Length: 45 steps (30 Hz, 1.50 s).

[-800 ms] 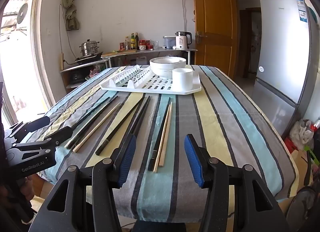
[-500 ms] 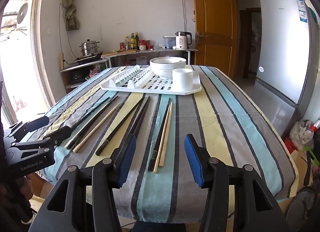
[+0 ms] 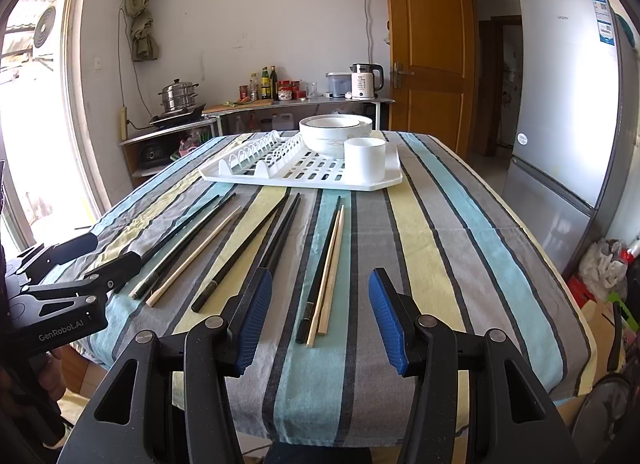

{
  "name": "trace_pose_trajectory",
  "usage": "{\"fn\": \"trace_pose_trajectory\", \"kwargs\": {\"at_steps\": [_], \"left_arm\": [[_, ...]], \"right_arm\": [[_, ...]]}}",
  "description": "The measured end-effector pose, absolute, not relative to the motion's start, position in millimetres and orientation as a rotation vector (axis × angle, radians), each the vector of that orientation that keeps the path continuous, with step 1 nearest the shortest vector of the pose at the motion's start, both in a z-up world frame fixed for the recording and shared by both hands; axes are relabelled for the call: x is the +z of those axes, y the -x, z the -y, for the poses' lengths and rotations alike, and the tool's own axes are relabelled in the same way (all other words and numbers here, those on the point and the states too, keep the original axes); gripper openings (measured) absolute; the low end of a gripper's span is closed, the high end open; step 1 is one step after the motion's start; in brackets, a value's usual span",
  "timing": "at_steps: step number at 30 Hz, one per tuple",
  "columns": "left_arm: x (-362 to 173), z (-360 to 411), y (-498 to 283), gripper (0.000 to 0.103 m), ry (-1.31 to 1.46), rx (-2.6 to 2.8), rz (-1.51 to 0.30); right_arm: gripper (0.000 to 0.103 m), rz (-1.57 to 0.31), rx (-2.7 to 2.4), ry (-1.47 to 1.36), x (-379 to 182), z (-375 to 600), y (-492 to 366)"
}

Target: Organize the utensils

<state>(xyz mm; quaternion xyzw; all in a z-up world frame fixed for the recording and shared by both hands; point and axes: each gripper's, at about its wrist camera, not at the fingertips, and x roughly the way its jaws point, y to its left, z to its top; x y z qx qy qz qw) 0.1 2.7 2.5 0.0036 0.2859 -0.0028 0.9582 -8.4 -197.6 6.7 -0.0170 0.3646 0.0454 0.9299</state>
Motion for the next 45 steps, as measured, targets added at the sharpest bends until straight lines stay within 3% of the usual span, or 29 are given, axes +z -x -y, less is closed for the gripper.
{"fn": "trace_pose_trajectory", "kwargs": {"at_steps": [45], "left_arm": [[3.0,2.7,4.7,0.082,-0.001,-0.013,-0.58]], "right_arm": [[0.051,-0.746,0.094,0.032,6.4,197.0,9.3]]}}
